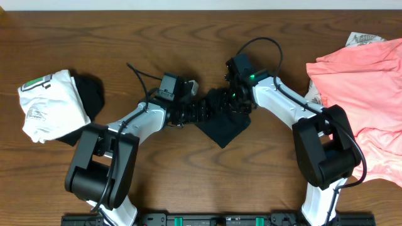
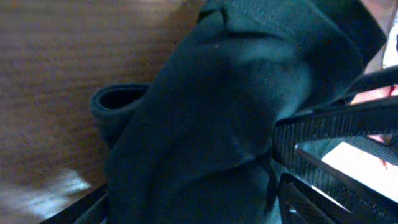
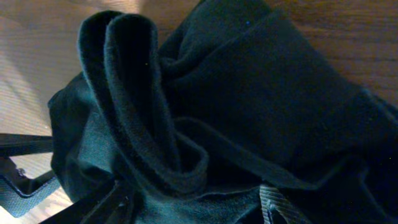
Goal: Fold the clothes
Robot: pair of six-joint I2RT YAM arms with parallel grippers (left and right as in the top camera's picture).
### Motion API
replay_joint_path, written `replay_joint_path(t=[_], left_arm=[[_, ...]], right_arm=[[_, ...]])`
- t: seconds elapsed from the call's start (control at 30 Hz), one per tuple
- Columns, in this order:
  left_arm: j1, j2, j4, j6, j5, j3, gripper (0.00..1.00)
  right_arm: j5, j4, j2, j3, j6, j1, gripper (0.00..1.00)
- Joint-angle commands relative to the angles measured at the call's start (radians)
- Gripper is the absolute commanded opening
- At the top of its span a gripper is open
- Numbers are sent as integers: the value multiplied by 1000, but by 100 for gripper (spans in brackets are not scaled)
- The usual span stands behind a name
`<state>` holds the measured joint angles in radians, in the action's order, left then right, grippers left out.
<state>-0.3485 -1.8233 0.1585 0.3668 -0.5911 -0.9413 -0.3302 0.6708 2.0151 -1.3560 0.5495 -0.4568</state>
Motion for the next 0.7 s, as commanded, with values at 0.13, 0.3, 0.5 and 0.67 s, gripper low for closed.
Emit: replay_joint_path(t=[0.13,0.3,0.5,0.67], left_arm=[[2,-13,100,43,21,8,76],[1,-13,144,142,79,8,77],[0,-13,99,170,79,8,81],[-4,-20,62,170,80,9,82]], right_arm=[[-34,8,27,18,18,26,63],[-37,18,27,18,18,46,63],[-38,25,27,18,18,43,63],[-45,25,27,18,18,30,63]])
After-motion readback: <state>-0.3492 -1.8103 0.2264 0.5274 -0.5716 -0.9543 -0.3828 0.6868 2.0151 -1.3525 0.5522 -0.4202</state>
